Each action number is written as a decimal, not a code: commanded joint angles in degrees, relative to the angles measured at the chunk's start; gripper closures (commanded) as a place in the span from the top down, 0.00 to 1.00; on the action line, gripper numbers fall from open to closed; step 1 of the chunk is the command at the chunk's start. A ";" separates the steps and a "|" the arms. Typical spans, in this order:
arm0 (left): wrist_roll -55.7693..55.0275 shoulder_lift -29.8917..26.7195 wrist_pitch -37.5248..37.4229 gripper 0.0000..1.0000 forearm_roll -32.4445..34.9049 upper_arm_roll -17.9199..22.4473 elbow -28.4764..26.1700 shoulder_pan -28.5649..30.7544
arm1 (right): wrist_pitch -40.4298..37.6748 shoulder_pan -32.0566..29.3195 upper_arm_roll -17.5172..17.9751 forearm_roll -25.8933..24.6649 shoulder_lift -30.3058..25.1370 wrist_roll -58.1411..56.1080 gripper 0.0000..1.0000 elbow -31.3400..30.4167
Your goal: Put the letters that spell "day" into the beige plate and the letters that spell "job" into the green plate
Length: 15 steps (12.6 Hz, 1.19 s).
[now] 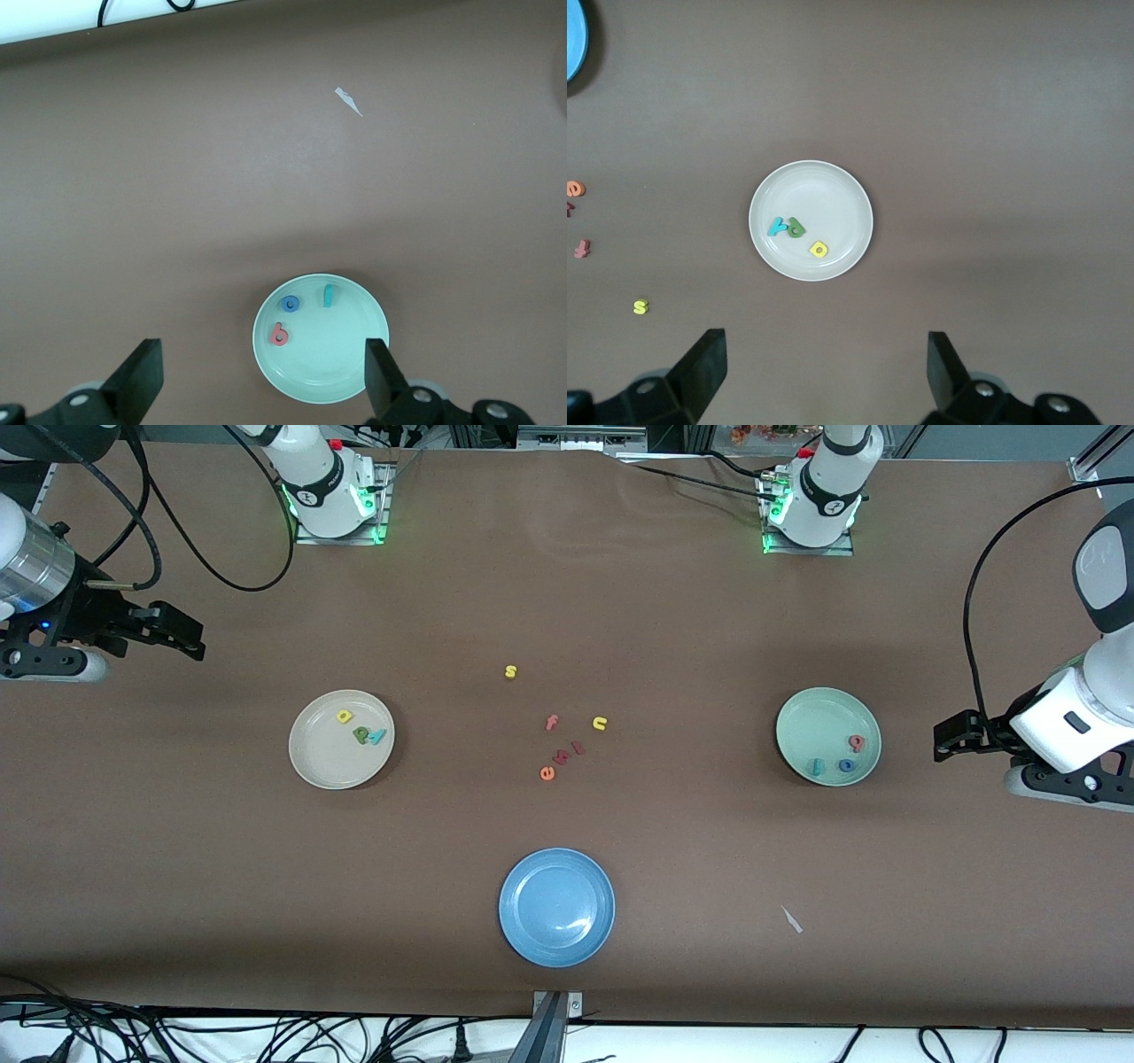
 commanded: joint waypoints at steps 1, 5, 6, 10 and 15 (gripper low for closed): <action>0.98 -0.27 -0.05 1.00 1.22 0.49 0.68 -0.76 | -0.12 0.73 -0.70 0.54 -0.96 0.75 1.00 -0.41; 0.89 -0.27 -0.05 1.00 1.22 0.31 0.76 -0.85 | -0.03 0.38 -0.79 0.45 -0.87 0.22 1.00 -0.32; 0.89 -0.27 -0.05 1.00 1.22 0.23 0.76 -0.85 | -0.03 0.38 -0.79 0.36 -0.87 0.14 1.00 -0.32; 0.80 -0.27 -0.05 1.00 1.13 0.14 2.35 -0.85 | -0.12 0.29 -0.88 0.27 -0.87 0.22 1.00 -0.41; 0.71 -0.27 -0.05 1.00 1.04 0.05 2.35 -0.76 | -0.12 0.29 -0.88 0.36 -0.79 0.14 1.00 -0.32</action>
